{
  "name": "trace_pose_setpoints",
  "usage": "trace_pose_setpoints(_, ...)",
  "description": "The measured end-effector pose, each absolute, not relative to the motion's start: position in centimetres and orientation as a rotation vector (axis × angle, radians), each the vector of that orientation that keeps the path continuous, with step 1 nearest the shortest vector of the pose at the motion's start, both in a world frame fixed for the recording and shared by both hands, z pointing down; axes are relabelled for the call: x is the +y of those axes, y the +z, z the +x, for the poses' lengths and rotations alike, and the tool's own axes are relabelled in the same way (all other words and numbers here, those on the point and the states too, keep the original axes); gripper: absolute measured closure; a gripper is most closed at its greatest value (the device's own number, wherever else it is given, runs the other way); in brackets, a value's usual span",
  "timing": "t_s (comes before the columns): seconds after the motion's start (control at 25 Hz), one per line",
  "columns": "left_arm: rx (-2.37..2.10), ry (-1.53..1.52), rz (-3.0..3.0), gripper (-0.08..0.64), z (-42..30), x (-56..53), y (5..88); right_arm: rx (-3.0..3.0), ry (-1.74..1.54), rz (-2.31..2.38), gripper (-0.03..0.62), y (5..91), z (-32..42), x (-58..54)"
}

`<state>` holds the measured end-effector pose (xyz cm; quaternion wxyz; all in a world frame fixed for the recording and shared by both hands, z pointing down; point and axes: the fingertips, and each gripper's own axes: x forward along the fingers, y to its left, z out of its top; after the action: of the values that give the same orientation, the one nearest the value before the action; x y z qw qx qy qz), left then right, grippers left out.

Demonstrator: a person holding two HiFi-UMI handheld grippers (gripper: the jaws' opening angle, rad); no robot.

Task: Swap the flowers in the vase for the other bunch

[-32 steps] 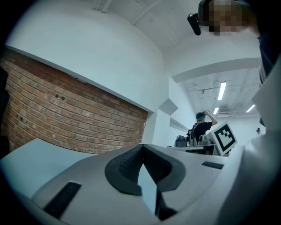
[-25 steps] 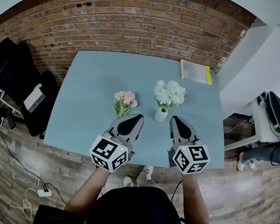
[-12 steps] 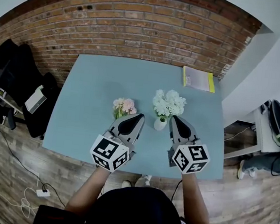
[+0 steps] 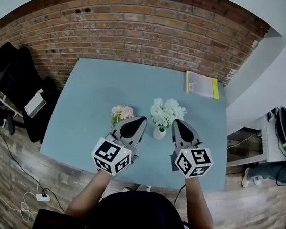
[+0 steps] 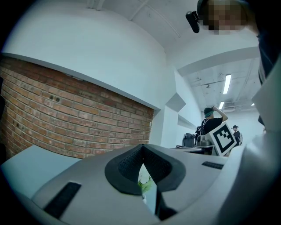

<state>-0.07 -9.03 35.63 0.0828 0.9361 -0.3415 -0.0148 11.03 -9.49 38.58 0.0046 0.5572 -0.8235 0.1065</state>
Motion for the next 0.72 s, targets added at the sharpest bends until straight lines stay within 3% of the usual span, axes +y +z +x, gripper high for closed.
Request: trace_pose_setpoints(0.72, -1.097, -0.027, 2.756, 0.552, 3.3, -11.3, 36.0, -2.615, 0.398, 1.667, 0.578, 40.7, 14.3, -12.0)
